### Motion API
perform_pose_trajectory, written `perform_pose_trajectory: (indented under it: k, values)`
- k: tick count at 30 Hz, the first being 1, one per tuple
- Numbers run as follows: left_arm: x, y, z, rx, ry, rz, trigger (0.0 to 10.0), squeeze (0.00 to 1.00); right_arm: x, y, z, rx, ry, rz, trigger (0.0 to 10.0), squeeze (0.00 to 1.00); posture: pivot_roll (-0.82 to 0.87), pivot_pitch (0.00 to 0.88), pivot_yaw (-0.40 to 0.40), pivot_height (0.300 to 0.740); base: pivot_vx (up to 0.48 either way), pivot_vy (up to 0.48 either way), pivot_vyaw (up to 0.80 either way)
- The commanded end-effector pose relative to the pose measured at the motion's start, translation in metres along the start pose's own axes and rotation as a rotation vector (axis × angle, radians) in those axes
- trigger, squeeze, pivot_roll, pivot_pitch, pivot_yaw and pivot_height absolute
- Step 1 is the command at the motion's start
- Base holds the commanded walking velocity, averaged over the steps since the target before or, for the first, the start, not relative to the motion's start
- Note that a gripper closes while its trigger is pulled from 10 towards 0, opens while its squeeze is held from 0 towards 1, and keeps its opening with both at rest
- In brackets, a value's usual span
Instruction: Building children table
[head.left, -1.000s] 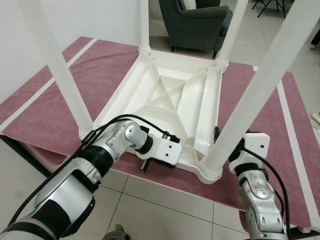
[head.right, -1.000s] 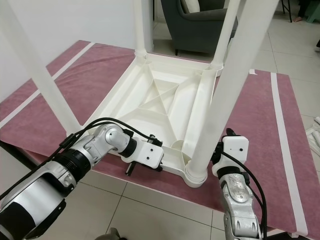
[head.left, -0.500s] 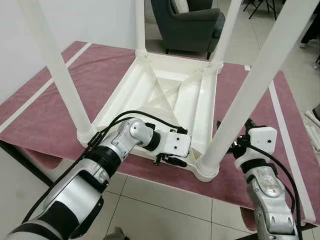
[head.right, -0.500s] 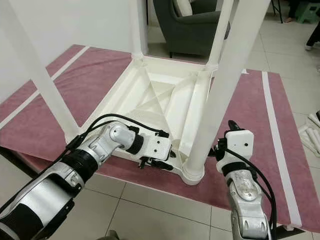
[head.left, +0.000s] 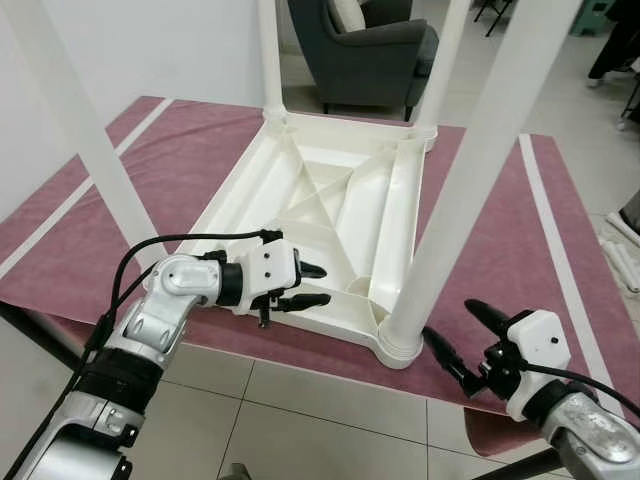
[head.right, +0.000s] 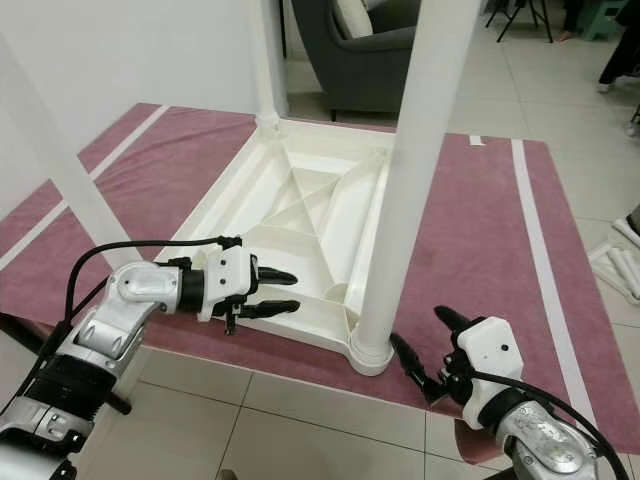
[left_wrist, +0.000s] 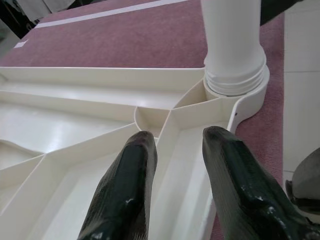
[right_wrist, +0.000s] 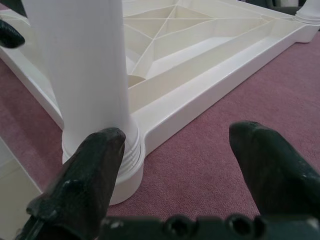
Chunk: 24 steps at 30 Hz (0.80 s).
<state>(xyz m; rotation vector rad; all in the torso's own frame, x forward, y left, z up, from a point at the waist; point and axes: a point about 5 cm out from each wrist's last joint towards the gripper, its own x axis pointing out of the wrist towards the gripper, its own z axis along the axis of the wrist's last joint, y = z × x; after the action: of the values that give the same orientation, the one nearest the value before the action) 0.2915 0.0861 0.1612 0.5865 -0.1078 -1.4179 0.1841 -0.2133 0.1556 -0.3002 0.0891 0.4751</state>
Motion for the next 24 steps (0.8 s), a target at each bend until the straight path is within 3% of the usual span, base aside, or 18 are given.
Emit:
perform_pose_trajectory:
  k: [1, 6, 7, 8, 9, 10, 11, 12, 13, 15, 16, 24]
  values:
    - [0.003, 0.000, 0.001, 0.010, 0.019, 0.029, 10.0, 0.00, 0.003, 0.002, 0.012, -0.007, -0.034, 0.077, 10.0, 0.00, -0.06, 0.000, 0.074, 0.740, 0.000, 0.000, 0.00]
    - [0.010, 0.002, 0.001, 0.015, 0.049, 0.039, 10.0, 0.00, 0.006, 0.002, 0.022, -0.027, -0.041, 0.154, 10.0, 0.00, -0.05, 0.000, 0.067, 0.740, 0.000, 0.000, 0.00]
    - [0.011, 0.000, 0.002, 0.025, 0.070, 0.025, 10.0, 0.76, 0.006, 0.003, 0.026, -0.032, -0.041, 0.200, 10.0, 0.00, -0.04, 0.000, 0.063, 0.740, 0.000, 0.000, 0.00]
    - [0.012, -0.002, 0.002, 0.021, 0.084, 0.000, 10.0, 1.00, 0.004, 0.006, 0.029, -0.034, -0.041, 0.247, 10.0, 0.00, -0.04, 0.000, 0.062, 0.740, 0.000, 0.000, 0.00]
    - [0.012, -0.002, 0.002, 0.021, 0.084, 0.000, 10.0, 1.00, 0.004, 0.006, 0.029, -0.034, -0.041, 0.247, 10.0, 0.00, -0.04, 0.000, 0.062, 0.740, 0.000, 0.000, 0.00]
    - [0.013, -0.007, 0.000, 0.018, 0.116, -0.067, 10.0, 1.00, 0.002, 0.013, 0.034, -0.034, -0.040, 0.344, 10.0, 1.00, -0.04, 0.000, 0.065, 0.740, 0.000, 0.000, 0.00]
    - [0.013, -0.007, 0.000, 0.018, 0.116, -0.067, 10.0, 1.00, 0.002, 0.013, 0.034, -0.034, -0.040, 0.344, 10.0, 1.00, -0.04, 0.000, 0.065, 0.740, 0.000, 0.000, 0.00]
    - [0.013, -0.010, -0.002, 0.019, 0.125, -0.095, 10.0, 0.74, 0.002, 0.015, 0.036, -0.038, -0.042, 0.372, 10.0, 1.00, -0.03, 0.000, 0.065, 0.740, 0.000, 0.000, 0.00]
    - [0.014, -0.012, -0.004, 0.013, 0.140, -0.122, 10.0, 0.00, 0.004, 0.016, 0.037, -0.041, -0.045, 0.391, 10.0, 0.33, -0.03, 0.000, 0.066, 0.740, 0.000, 0.000, 0.00]
    - [0.015, -0.013, -0.006, 0.009, 0.150, -0.137, 10.0, 0.00, 0.005, 0.016, 0.038, -0.042, -0.047, 0.401, 10.0, 0.33, -0.03, 0.000, 0.066, 0.740, 0.000, 0.000, 0.00]
    - [0.019, -0.014, -0.011, 0.004, 0.173, -0.155, 10.0, 0.00, 0.007, 0.015, 0.040, -0.054, -0.043, 0.422, 10.0, 0.00, -0.03, 0.000, 0.065, 0.740, 0.000, 0.000, 0.00]
    - [0.030, -0.009, -0.020, 0.007, 0.211, -0.179, 10.0, 0.00, 0.026, 0.002, 0.046, -0.098, -0.073, 0.362, 10.0, 0.00, -0.02, 0.000, 0.062, 0.740, 0.000, 0.000, 0.00]
